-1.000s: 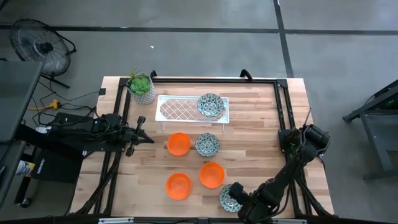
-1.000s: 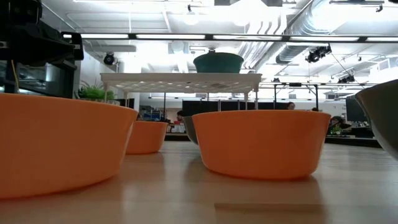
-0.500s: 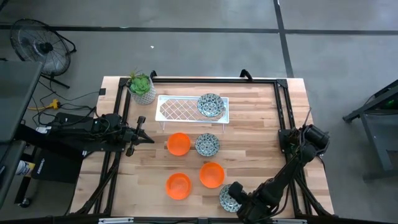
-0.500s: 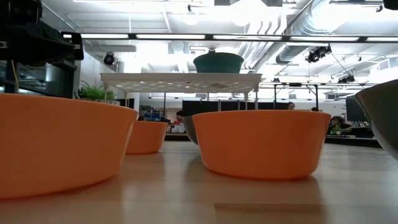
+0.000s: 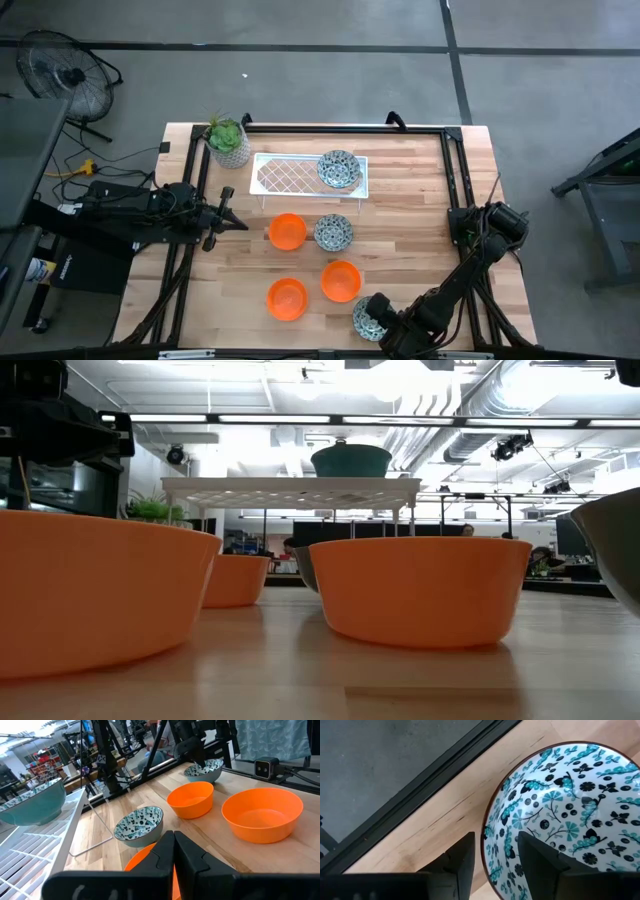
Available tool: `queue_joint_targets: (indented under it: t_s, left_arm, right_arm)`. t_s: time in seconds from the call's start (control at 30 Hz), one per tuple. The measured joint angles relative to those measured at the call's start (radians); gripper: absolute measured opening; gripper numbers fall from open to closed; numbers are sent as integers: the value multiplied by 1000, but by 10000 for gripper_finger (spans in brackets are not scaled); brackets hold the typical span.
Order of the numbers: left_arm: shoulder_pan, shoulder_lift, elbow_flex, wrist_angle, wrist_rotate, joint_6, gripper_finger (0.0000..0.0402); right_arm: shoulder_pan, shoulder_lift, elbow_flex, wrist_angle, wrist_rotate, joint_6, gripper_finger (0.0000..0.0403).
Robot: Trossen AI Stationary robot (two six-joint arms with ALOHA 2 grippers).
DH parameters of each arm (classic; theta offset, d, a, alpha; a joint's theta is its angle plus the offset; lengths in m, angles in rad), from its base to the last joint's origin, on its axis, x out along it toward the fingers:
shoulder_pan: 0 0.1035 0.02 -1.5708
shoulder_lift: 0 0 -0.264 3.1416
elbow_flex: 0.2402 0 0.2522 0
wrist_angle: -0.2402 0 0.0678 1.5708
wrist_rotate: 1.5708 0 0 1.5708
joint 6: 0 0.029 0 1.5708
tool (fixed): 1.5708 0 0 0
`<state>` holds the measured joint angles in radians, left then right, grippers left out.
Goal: Pick & Place Mini bowls
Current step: Stack the bottom white patterned bowl on the white patterned bowl on the shelf
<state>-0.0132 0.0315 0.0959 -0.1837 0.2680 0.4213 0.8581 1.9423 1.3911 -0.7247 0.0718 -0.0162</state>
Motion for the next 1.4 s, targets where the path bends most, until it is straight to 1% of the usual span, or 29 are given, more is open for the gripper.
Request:
queue_joint_targets:
  t_s: [0.33, 0.47, 0.57, 0.7, 0.8, 0.83, 1.13, 1.4]
  left_arm:
    - [0, 0, 0, 0, 0, 0, 0]
    - [0, 0, 0, 0, 0, 0, 0]
    - [0, 0, 0, 0, 0, 0, 0]
    - [0, 0, 0, 0, 0, 0, 0]
    - [0, 0, 0, 0, 0, 0, 0]
    - [0, 0, 0, 0, 0, 0, 0]
    - [0, 0, 0, 0, 0, 0, 0]
    - [0, 0, 0, 0, 0, 0, 0]
  right_arm:
    - [0, 17, 0, 8, -19, 17, 137]
    - [0, 17, 0, 12, -5, 19, 131]
    - [-1, 17, 0, 12, -13, 21, 107]
    - [-2, 17, 0, 10, -23, 62, 58]
    - [-2, 16, 5, 15, -27, 58, 21]
    - [-3, 14, 5, 16, -25, 58, 14]
    - [-16, 12, 6, 19, -41, 192, 9]
    - [-15, 13, 5, 13, -44, 251, 9]
